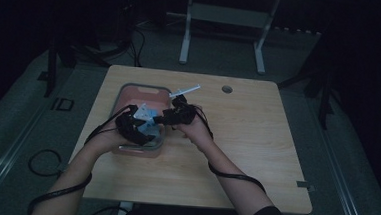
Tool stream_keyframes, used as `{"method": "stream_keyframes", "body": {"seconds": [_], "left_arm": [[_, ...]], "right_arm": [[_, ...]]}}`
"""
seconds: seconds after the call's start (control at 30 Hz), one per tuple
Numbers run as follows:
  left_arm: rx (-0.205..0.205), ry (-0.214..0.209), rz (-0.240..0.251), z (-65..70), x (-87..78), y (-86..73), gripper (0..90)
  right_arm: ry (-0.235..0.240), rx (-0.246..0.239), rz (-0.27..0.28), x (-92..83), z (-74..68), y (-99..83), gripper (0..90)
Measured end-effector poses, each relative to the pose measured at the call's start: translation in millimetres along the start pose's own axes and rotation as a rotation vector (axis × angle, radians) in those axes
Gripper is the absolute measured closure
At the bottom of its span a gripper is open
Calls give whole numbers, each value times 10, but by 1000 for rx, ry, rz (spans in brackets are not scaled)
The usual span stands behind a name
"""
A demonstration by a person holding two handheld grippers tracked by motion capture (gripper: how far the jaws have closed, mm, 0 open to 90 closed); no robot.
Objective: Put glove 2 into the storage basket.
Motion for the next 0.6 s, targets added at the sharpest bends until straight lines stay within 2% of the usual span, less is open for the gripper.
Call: {"method": "stream_keyframes", "body": {"seconds": [0.07,0.13,0.2,0.4,0.47,0.53,0.6], "left_arm": [[-16,4,21,23,-37,37,141],[-30,-5,42,59,-61,81,134],[-38,-12,48,95,-69,116,87],[-56,-47,87,234,-32,189,57],[-60,-53,80,264,-15,190,57],[-42,-54,76,375,22,210,57],[-42,-66,86,440,41,232,57]], "right_arm": [[8,-6,4,-42,-2,-30,301],[14,-5,8,-80,1,-63,265],[26,-12,15,-111,1,-93,210],[32,-22,13,-164,35,-197,192],[38,-26,18,-181,50,-235,193],[35,-29,8,-196,64,-272,195],[22,-39,0,-214,76,-313,196]]}}
Point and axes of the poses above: each handheld gripper's, and its own axes: x roughly forward along the jaws, y roughly out of its top, z roughly to its right, the point moved 7 cm from there along x, roughly forward along the jaws, and after that the axes turned 3 degrees about x, right-handed, at the moved point
